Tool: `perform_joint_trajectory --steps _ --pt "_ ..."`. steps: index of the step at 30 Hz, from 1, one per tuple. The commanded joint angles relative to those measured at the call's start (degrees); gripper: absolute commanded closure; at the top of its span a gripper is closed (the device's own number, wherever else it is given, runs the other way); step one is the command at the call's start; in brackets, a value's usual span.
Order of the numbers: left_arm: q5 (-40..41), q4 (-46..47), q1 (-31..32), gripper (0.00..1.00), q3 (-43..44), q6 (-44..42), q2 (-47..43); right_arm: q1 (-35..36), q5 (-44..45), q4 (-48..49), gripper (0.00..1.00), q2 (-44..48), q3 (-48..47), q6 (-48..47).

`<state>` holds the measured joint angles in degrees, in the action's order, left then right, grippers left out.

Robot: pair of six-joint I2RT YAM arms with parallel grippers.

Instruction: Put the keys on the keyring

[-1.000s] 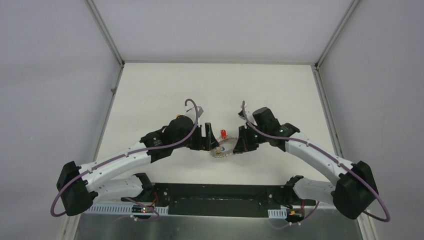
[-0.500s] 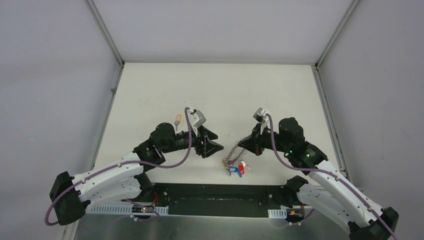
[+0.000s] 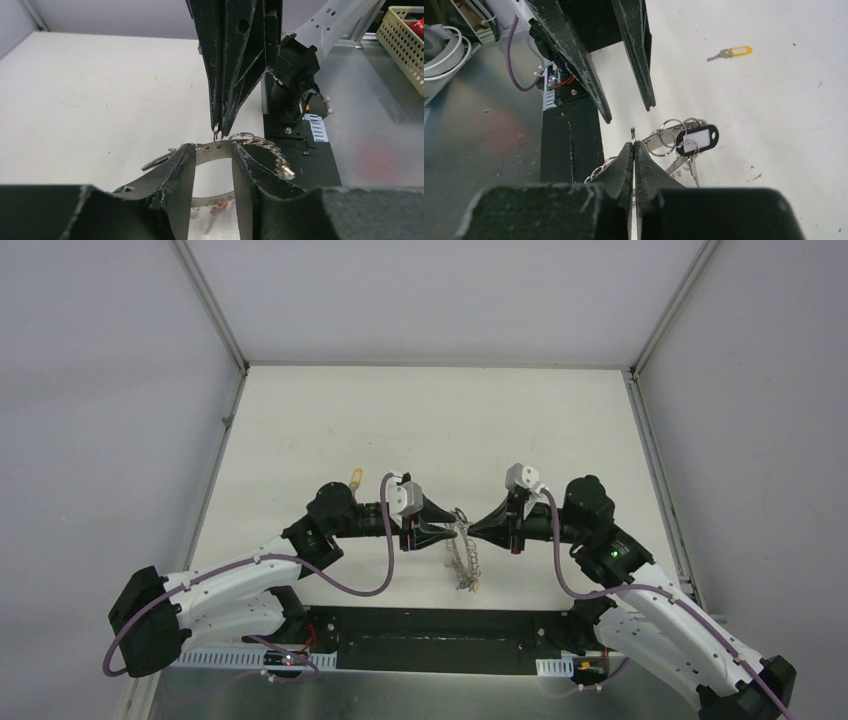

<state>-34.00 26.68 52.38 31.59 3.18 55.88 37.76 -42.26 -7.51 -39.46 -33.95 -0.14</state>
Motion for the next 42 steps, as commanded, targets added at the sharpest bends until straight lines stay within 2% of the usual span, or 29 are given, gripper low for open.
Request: perform_joint_trajectory --steps 1,4,11,17,27,30,34,42 --pt "-4.5 7.3 -0.4 0.68 0.2 -4.0 0.6 0.2 -5.9 8.9 1.00 1.7 -0.4 -3.7" --pt "-5.5 7.0 -0.2 0.73 0.8 -3.5 1.5 0.2 -6.0 9.5 1.00 1.5 -0.5 -3.7" --pt "-5.7 6.4 0.7 0.72 1.4 -3.3 3.1 0.2 -6.3 10.3 1.00 1.1 -0.7 -3.4" --pt "-5.6 6.6 1.7 0.79 2.6 -3.3 4.6 0.2 -6.3 10.6 1.00 0.8 -0.6 -2.8" --pt "-3.5 6.8 2.3 0.71 3.2 -3.4 4.0 0.2 -6.2 10.5 1.00 1.1 -0.1 -2.5" --pt "-2.4 7.1 2.2 0.73 2.7 -3.3 3.0 0.2 -6.0 10.4 1.00 1.1 0.1 -2.4" --pt "-1.8 7.1 2.2 0.82 2.2 -3.3 2.1 0.2 -5.9 10.4 1.00 1.0 0.1 -2.3" --pt "-1.9 6.8 2.2 0.81 1.8 -1.8 1.7 0.2 -5.9 10.5 1.00 0.6 0.0 -2.2"
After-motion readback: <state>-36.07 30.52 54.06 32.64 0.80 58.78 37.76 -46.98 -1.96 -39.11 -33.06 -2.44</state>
